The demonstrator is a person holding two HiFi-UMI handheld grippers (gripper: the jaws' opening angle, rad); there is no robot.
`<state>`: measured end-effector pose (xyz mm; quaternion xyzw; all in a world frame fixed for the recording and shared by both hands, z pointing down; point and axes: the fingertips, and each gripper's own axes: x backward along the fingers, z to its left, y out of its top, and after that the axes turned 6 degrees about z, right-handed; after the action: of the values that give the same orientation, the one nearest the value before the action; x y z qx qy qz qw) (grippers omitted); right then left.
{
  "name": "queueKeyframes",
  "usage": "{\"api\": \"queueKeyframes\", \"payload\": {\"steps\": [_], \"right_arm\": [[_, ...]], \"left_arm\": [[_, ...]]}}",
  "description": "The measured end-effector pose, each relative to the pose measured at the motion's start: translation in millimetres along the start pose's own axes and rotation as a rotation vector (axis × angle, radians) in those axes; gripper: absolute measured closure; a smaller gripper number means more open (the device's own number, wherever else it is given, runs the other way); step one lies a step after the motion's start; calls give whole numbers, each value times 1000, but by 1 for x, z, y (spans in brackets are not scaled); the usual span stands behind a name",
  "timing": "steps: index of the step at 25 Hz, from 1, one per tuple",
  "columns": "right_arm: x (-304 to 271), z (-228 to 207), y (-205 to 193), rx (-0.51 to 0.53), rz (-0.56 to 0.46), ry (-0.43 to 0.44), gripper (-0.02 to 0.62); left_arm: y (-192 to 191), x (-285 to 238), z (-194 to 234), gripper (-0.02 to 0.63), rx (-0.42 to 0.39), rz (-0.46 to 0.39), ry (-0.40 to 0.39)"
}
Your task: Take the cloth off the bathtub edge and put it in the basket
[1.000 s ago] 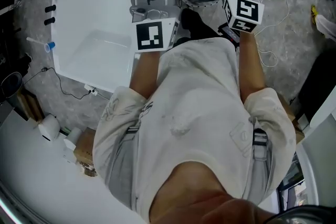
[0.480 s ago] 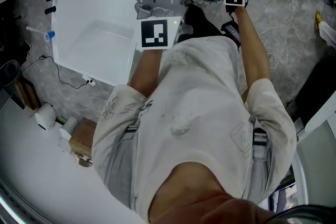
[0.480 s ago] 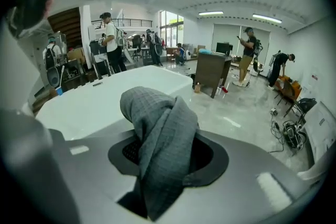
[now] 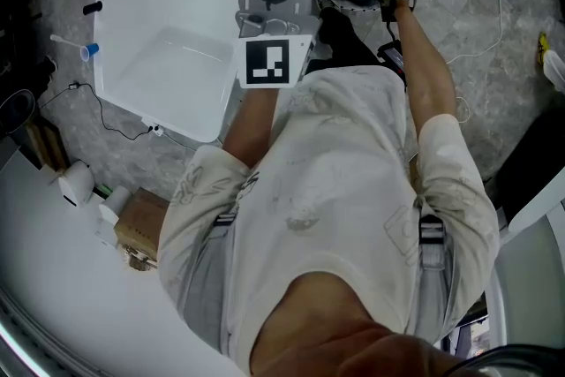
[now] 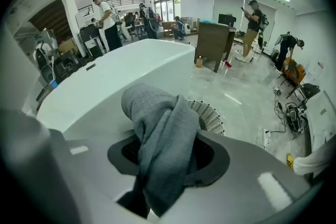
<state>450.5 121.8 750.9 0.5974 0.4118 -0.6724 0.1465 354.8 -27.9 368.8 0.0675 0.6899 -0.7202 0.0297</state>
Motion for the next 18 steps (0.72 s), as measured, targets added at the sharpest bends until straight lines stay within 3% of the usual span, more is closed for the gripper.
{"api": "queueKeyframes", "payload": {"steps": [6,12,14,17,18], "right_arm": [[-29,2,-17,0,111,2,422],[-39,5,-25,6,150,17,407],[-37,4,-28,-5,161,12,374],[-38,4,-31,-29,158,7,254],[-39,3,-31,-30,154,1,253]], "left_arm": [[2,-5,0,606,-7,5,-6],[-1,-8,2,606,-17,19,-6],[-1,-8,4,606,-16,19,0],[0,-8,10,606,-16,19,11],[0,-9,12,606,-16,21,12]]}}
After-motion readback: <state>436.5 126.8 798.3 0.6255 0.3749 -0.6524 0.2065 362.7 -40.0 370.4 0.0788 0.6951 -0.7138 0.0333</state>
